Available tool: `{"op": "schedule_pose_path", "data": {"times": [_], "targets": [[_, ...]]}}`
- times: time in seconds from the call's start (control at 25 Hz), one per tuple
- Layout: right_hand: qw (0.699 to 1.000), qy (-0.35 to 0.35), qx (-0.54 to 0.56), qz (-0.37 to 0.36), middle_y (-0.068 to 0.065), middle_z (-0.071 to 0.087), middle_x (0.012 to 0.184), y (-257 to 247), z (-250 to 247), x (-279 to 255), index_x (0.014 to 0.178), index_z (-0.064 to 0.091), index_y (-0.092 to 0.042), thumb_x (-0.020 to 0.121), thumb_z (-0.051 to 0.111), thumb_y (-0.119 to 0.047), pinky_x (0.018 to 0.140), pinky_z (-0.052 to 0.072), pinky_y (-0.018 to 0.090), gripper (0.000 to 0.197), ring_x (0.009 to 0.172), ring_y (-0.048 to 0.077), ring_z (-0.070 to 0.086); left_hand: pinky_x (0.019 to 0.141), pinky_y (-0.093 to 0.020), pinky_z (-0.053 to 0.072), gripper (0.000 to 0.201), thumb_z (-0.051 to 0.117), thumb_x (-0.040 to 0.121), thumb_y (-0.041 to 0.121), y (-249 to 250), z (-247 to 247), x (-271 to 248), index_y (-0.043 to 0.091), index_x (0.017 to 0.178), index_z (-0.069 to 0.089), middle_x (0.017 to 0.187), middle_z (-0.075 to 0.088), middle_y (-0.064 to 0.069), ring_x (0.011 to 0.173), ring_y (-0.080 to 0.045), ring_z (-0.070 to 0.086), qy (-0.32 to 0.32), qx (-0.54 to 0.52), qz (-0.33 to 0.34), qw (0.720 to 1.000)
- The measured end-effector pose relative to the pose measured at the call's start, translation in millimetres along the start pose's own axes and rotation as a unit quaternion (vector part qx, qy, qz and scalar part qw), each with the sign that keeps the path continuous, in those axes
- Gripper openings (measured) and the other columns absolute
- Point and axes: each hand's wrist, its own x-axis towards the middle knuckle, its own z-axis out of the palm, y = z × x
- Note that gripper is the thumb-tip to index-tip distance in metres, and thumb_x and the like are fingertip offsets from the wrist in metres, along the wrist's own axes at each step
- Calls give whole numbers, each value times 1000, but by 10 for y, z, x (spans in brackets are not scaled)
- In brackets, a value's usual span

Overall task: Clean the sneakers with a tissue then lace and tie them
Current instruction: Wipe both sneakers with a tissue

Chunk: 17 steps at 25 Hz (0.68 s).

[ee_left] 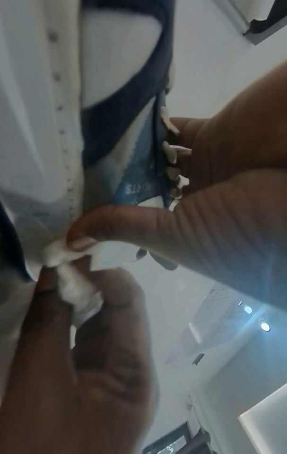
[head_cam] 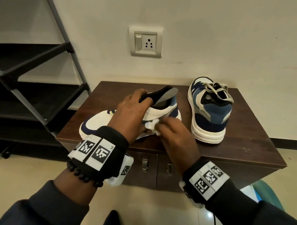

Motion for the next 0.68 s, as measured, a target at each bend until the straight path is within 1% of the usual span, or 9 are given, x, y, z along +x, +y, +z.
{"op": "schedule_pose_path", "data": {"times": [0.08,0.16,0.24,0.32,0.4,0.44,0.48,0.6,0.68], "targets": [[1000,-16,-13,-21,10,64,101,-11,-13,-78,104,67,-8,81,59,-15,62,55,38,25,88,24,61,99,-34,43,70,82,71,29,-7,-48,14,17,131,48,147,32,-4,123,-26,47,-3,8,13,1000],[999,39,-3,-20,9,65,101,-24,-116,6,103,68,-7,85,55,-16,70,53,33,24,90,24,59,94,-32,44,73,83,69,32,-12,-90,23,17,130,47,146,32,-4,121,-26,49,-19,13,9,1000],[994,102,-12,-21,9,66,101,-19,-176,144,101,69,-6,87,56,-13,76,44,27,20,93,23,54,90,-35,46,76,83,67,37,-16,-114,22,19,131,46,147,31,-3,119,-27,51,-35,17,0,999],[996,76,-27,-23,9,65,100,-7,-102,142,99,69,-7,84,62,-9,74,46,28,17,93,23,53,88,-37,47,76,81,68,42,-7,-127,19,21,132,45,148,30,-2,117,-27,53,-39,20,-4,999],[999,7,-40,-28,9,64,98,-7,7,-4,100,67,-8,78,70,-7,63,53,34,22,88,23,57,88,-35,47,69,76,74,43,1,-144,24,22,132,46,149,30,0,117,-25,53,-40,25,-7,999],[999,-9,-38,-33,9,64,97,4,2,-38,100,67,-8,78,69,-9,60,54,35,22,86,23,59,90,-34,47,66,75,76,43,-4,-151,30,22,132,46,149,29,1,117,-24,53,-43,26,-11,999],[999,-1,-25,-31,9,64,96,17,-43,-21,100,68,-7,81,64,-12,61,53,35,20,86,23,59,90,-35,47,64,74,77,43,-9,-153,36,23,131,47,149,30,1,117,-25,53,-46,25,-15,999],[995,101,11,-24,11,65,98,-6,-218,206,99,68,-3,86,56,-11,72,49,31,20,90,23,56,85,-39,49,53,74,77,39,-32,-144,63,23,124,53,145,34,1,112,-27,57,-32,15,-11,999],[997,78,-1,-25,10,63,97,-41,-166,203,98,67,-5,84,60,-9,67,51,32,16,88,24,56,83,-39,49,48,73,78,35,-38,-141,55,24,121,56,144,37,2,111,-27,57,-30,1,-9,1000]]}}
